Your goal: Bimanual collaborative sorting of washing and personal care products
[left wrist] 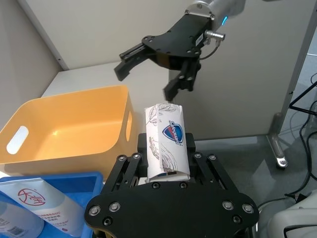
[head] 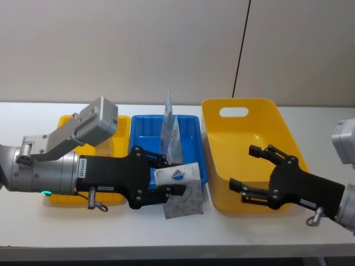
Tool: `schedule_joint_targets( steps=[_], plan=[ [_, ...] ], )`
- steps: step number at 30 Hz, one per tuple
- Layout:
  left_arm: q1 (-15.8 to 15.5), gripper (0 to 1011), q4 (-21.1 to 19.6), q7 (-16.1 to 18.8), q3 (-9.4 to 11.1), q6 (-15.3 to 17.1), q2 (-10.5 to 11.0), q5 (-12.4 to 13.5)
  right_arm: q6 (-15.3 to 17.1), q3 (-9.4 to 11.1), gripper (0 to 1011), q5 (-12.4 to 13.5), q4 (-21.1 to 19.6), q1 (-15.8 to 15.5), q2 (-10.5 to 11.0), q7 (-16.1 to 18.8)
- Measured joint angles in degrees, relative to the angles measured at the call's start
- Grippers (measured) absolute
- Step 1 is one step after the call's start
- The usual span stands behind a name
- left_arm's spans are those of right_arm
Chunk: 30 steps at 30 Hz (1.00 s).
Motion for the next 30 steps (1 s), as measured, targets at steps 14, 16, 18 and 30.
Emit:
schedule_joint_targets(
  steps=[14,16,18,30],
  plan=[
    [0.0,365,0.0,0.0,0.0,0.01,0.0,0.0,-1.63,-1.76,1003,2.18,2.29,4.01,7.41,14.49],
    [0.0,365,0.0,0.0,0.0,0.01,0.0,0.0,-2.17,-2.43,1003,2.25,2.85,4.96,8.13,16.56],
    [0.0,365,0.0,0.0,0.0,0.01,0.0,0.0,-2.65,-2.89,1003,2.26,3.2,5.61,8.46,18.07],
    [0.0,364,0.0,0.0,0.0,0.01,0.0,0.0,-7.2,-6.84,1003,0.54,5.9,9.88,8.2,24.51]
  ],
)
